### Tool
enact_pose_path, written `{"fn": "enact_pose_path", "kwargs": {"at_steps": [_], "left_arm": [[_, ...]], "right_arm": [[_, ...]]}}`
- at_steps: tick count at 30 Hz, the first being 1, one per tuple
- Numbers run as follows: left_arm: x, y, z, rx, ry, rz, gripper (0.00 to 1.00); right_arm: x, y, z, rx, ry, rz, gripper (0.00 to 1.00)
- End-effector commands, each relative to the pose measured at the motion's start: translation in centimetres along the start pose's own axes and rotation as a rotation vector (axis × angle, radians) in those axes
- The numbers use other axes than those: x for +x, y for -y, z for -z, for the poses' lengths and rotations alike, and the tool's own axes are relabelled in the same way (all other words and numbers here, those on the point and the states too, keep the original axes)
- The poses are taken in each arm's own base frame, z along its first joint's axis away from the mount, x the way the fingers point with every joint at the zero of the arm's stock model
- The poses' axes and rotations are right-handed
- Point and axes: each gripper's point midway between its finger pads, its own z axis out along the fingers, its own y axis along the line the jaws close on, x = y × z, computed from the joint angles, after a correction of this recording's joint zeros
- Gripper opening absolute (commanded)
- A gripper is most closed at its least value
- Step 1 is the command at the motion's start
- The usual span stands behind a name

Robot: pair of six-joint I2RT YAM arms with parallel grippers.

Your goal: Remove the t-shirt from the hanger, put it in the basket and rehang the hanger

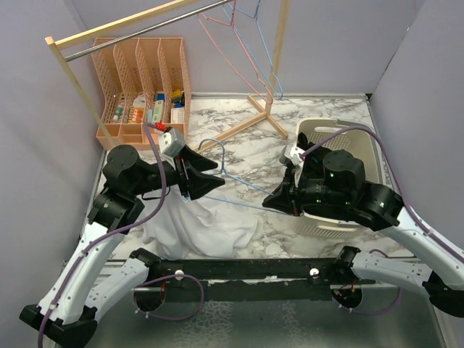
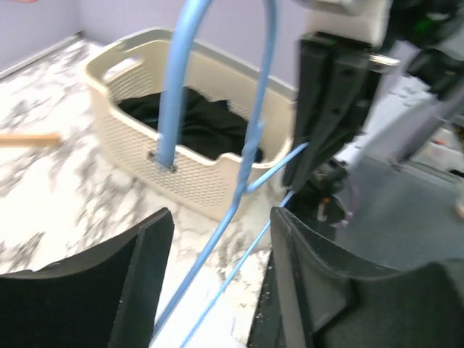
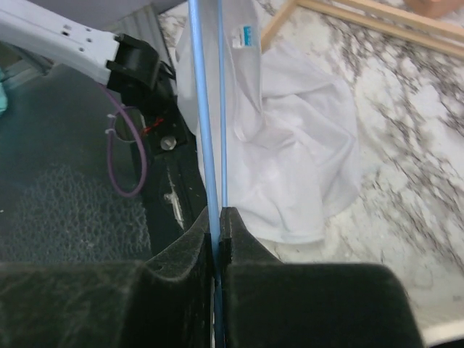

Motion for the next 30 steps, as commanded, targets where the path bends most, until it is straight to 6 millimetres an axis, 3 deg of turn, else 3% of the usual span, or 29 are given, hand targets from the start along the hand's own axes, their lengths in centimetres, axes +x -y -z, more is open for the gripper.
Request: {"fn": "enact_pose_path", "kwargs": {"at_steps": [1,8,12,19,24,30], "left_arm": [[1.7,-4.6,2.2,-0.315,-0.068,-0.052,0.64],[5.7,-8.9,4.7,-0.571,-0.138,0.002,0.69],[6.8,-10.3,7.0,-0.715,-0.140,-0.008,0.69],[8.1,-10.0,8.9,-0.771,-0.069,-0.018,0.69],[7.9,-9.4,10.0,-0.795,0.013,-0.031,0.69],[9.4,-9.5,10.0,-0.790,0.041,-0.004,0.68]], "right_arm": [[0.0,2.1,3.3,0.204,-0.009,-0.031,0.01],[2.7,2.9,4.8,0.298,-0.116,-0.103,0.01],[1.9,4.4,4.3,0.369,-0.105,-0.123,0.01],[-7.0,6.6,2.3,0.444,0.111,-0.043,0.01],[-12.7,10.4,-0.7,0.571,0.186,0.005,0.01],[-19.2,14.6,-4.5,0.711,0.268,0.034,0.01]]}}
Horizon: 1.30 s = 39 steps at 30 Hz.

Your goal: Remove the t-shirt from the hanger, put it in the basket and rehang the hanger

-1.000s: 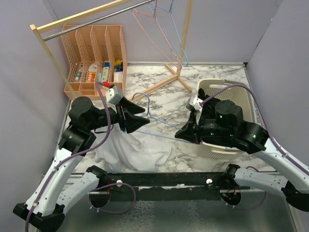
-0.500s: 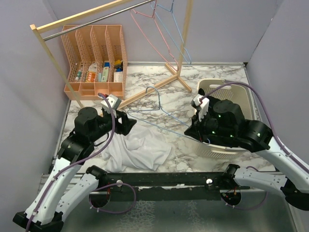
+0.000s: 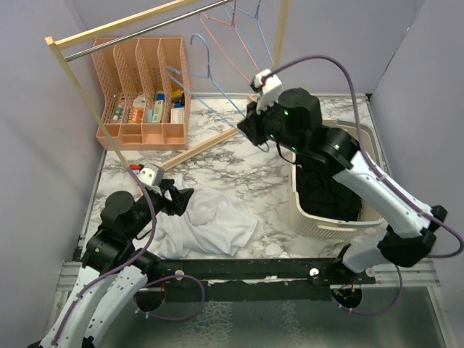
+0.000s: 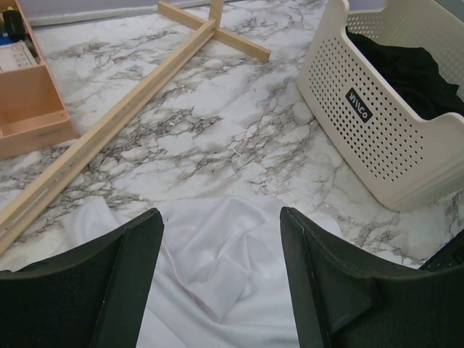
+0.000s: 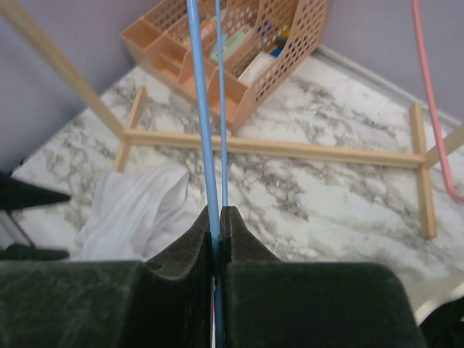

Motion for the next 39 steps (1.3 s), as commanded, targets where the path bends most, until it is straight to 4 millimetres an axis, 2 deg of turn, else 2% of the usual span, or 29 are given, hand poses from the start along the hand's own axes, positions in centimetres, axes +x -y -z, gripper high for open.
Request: {"fn": "enact_pose_path", "kwargs": {"at_steps": [1,4,6,15,20,24,29,37,39], "left_arm": [[0.1,-0.6,-0.2,-0.032,0.028,0.025,0.68],[0.3,-1.0,-0.2,-0.055,0.023,0.026,0.68],[0.4,-0.9,-0.2,-0.049,0.024,0.028,0.68],[0.6,-0.8,-0.3,-0.042,0.018,0.029,0.68],[0.7,-0.7,-0.5,-0.037,0.008,0.030,0.68],[0.8,-0.8,-0.5,-0.041,0.006,0.029,0.68],[0.8,-0.9,-0.4,-0.048,0.009,0.034,0.68],[1.1,-1.0,-0.8,-0.049,-0.012,0.032,0.68],[1.1,-1.0,-0.9,-0.049,-0.014,0.033,0.68]], "right_arm": [[-6.1,2.4,-4.7,0.177,0.146,0.015,0.01],[-8.0,2.9,-6.8,0.226,0.189,0.005,0.01],[-8.8,3.0,-7.5,0.240,0.219,-0.006,0.01],[-9.9,4.1,-7.0,0.280,0.308,-0.050,0.01],[-10.6,5.0,-8.1,0.275,0.284,-0.049,0.01],[-9.8,6.1,-10.4,0.269,0.230,-0.064,0.01],[-9.1,6.1,-11.6,0.238,0.205,-0.066,0.01],[-7.0,3.6,-11.6,0.087,0.126,-0.039,0.01],[-6.5,3.1,-11.1,0.062,0.107,-0.037,0.07]]}}
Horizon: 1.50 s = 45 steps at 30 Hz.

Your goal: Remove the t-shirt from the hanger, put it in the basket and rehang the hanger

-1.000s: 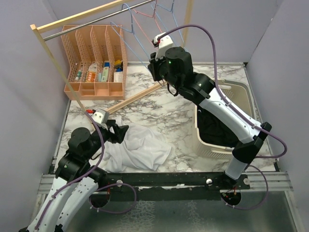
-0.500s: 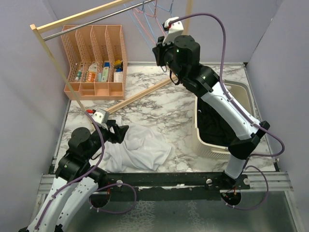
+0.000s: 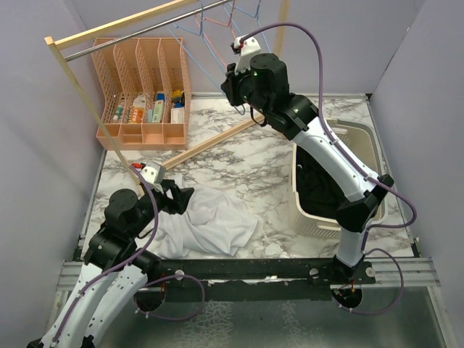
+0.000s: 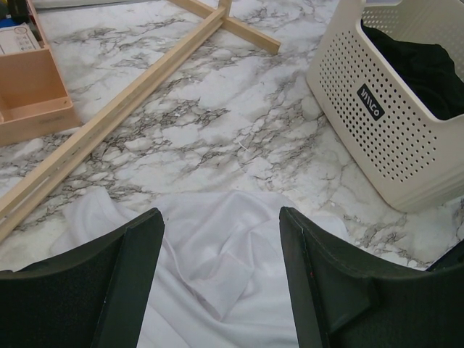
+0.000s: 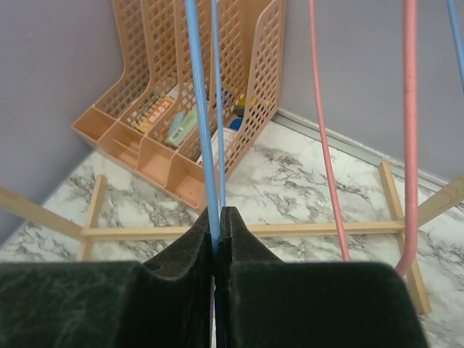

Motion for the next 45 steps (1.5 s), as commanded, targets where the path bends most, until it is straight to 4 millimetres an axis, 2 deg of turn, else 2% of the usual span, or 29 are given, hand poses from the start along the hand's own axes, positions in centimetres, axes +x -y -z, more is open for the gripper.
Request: {"fn": "enact_pose_path", "kwargs": {"at_steps": [1,3,5,7,10,11,12,14,16,20,23,26,28,31,35,37,43,45], "left_arm": [[-0.2,-0.3,-0.4,-0.014,0.012,0.008,0.68],[-0.2,-0.3,-0.4,-0.015,0.011,0.008,0.68],[-0.2,-0.3,-0.4,-0.016,0.010,0.008,0.67],[-0.2,-0.4,-0.4,-0.020,0.011,0.008,0.67],[-0.2,-0.4,-0.4,-0.025,0.013,0.010,0.67],[-0.3,-0.5,-0.4,-0.026,0.014,0.010,0.67],[-0.2,-0.5,-0.4,-0.027,0.012,0.010,0.67],[-0.2,-0.5,-0.4,-0.028,0.012,0.010,0.67],[-0.3,-0.5,-0.4,-0.030,0.013,0.010,0.67],[-0.4,-0.7,-0.3,-0.040,0.017,0.011,0.67],[-0.9,-1.1,0.1,-0.067,0.037,0.016,0.67],[-2.0,-2.6,1.5,-0.168,0.092,0.041,0.66],[-3.0,-4.4,3.3,-0.283,0.166,0.081,0.66],[-4.1,-7.2,7.1,-0.457,0.311,0.163,0.66],[-4.4,-9.4,11.1,-0.595,0.440,0.267,0.62],[-3.9,-10.1,11.4,-0.652,0.421,0.279,0.62],[-4.0,-9.5,10.6,-0.602,0.410,0.253,0.62],[-4.0,-9.5,10.7,-0.606,0.413,0.255,0.62]], "right_arm": [[0.2,-2.0,2.3,-0.126,-0.031,0.002,0.15],[0.5,-2.3,3.1,-0.153,-0.039,0.003,0.40],[0.8,-2.7,4.2,-0.188,-0.043,0.000,0.58],[1.4,-3.4,5.6,-0.241,-0.052,-0.004,0.68],[3.4,-5.6,8.5,-0.405,-0.086,0.005,0.76],[4.5,-6.4,9.6,-0.461,-0.105,0.008,0.78],[6.7,-7.1,10.4,-0.505,-0.146,0.011,0.79],[9.5,-8.7,12.5,-0.589,-0.184,0.017,0.80],[12.6,-10.9,14.5,-0.669,-0.223,0.026,0.81],[21.5,-15.6,16.4,-0.737,-0.388,0.107,0.87],[27.2,-18.0,16.4,-0.730,-0.490,0.186,0.91],[30.3,-19.8,16.1,-0.762,-0.518,0.184,0.92],[31.2,-20.5,15.5,-0.774,-0.513,0.158,0.94],[31.9,-21.3,14.5,-0.776,-0.479,0.129,0.95],[32.3,-22.3,12.9,-0.769,-0.427,0.096,0.96],[32.5,-23.1,11.8,-0.754,-0.415,0.089,0.96],[35.4,-25.8,8.8,-0.659,-0.464,0.141,0.98],[37.5,-26.4,8.4,-0.628,-0.506,0.158,0.98]]}}
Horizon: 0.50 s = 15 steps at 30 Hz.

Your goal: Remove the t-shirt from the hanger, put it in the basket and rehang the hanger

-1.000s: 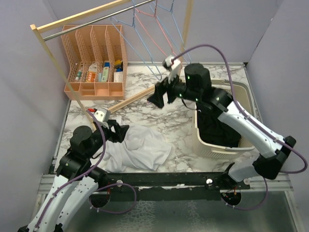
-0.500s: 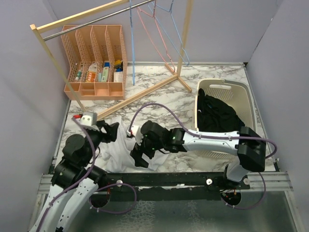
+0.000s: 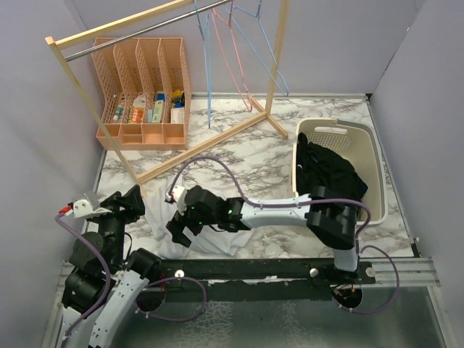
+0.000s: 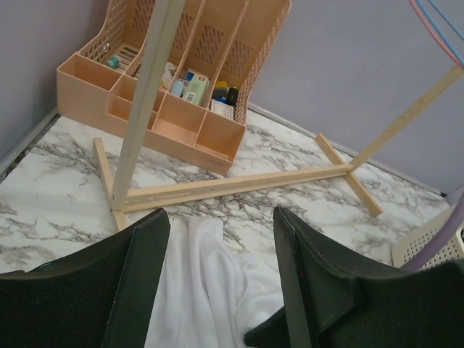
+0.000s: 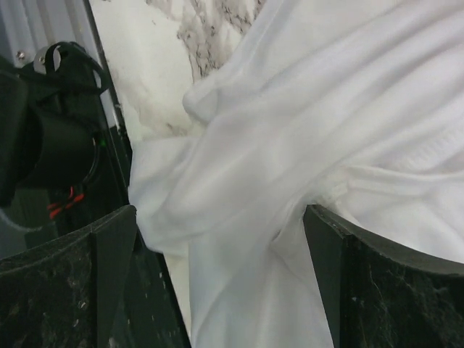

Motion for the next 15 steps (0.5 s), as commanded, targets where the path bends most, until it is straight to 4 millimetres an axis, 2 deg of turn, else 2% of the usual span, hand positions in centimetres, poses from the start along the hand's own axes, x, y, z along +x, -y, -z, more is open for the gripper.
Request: {"fn": "enact_pose_path", "kwargs": {"at_steps": [1,5,7,12,15], "left_arm": [[0.0,-0.9,-0.1,-0.053,0.004,0.002,0.62],[0.0,-1.0,-0.1,-0.058,0.006,0.002,0.62],[0.0,-1.0,0.0,-0.058,0.007,0.003,0.62],[0.0,-1.0,0.0,-0.057,0.007,0.003,0.62],[0.0,-1.0,0.0,-0.056,0.006,0.003,0.62]], "right_arm": [[0.3,-0.5,-3.6,0.090,-0.016,-0.009,0.98],[2.5,-1.4,-5.2,0.079,-0.071,-0.041,0.98],[3.5,-1.2,-5.7,0.115,-0.101,-0.051,0.98],[5.8,2.3,-5.5,0.354,-0.178,-0.137,0.94],[7.2,4.2,-4.7,0.476,-0.218,-0.151,0.84]]}}
